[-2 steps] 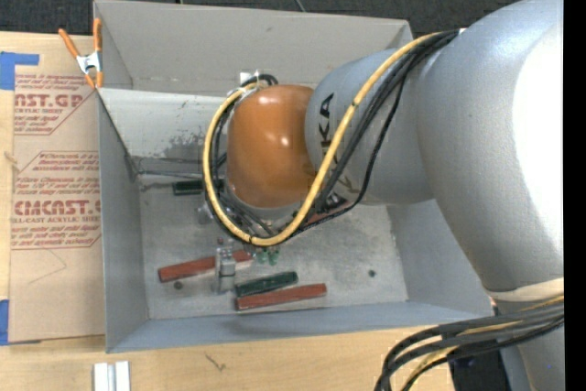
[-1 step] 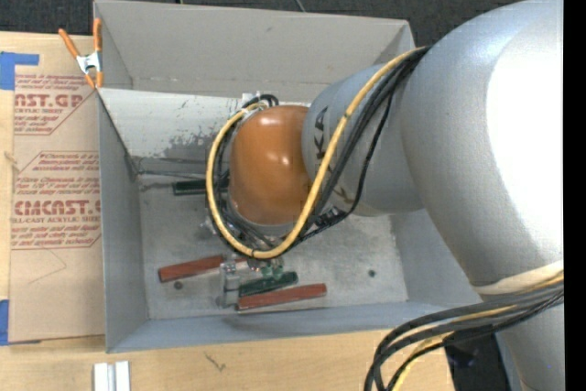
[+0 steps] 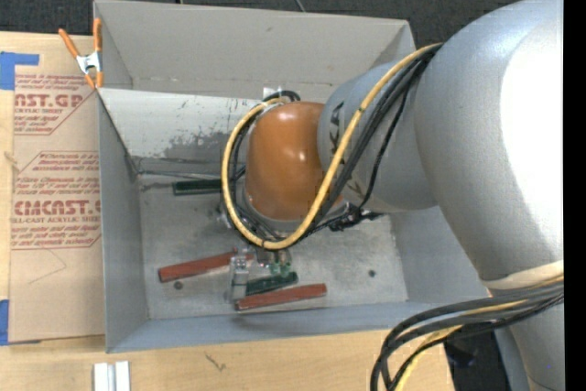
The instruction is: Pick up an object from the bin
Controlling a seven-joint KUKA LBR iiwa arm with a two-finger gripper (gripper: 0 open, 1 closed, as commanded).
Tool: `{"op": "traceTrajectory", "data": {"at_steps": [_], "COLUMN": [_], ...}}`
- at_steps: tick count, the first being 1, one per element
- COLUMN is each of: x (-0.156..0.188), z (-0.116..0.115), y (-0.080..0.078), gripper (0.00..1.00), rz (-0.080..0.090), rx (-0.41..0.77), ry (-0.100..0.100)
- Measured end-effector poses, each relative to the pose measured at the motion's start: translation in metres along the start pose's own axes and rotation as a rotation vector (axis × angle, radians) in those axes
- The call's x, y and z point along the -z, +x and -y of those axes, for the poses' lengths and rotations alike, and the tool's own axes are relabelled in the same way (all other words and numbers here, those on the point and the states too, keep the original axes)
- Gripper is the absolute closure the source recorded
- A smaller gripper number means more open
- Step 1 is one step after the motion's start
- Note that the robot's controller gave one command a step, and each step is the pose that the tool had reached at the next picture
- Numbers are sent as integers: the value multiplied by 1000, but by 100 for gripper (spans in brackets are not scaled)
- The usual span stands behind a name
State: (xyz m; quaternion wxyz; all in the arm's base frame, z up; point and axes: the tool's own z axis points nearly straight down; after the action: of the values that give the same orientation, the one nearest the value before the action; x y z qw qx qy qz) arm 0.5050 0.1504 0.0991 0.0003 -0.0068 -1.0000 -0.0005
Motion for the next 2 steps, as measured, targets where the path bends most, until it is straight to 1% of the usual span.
{"op": "traceTrajectory", "data": {"at_steps": [1, 2], "x": [-28, -29], "z": [-6, -13], "y": [9, 6], "gripper": [0, 100], "rz": [1, 1], "rx": [89, -22], "ry": [1, -1]}}
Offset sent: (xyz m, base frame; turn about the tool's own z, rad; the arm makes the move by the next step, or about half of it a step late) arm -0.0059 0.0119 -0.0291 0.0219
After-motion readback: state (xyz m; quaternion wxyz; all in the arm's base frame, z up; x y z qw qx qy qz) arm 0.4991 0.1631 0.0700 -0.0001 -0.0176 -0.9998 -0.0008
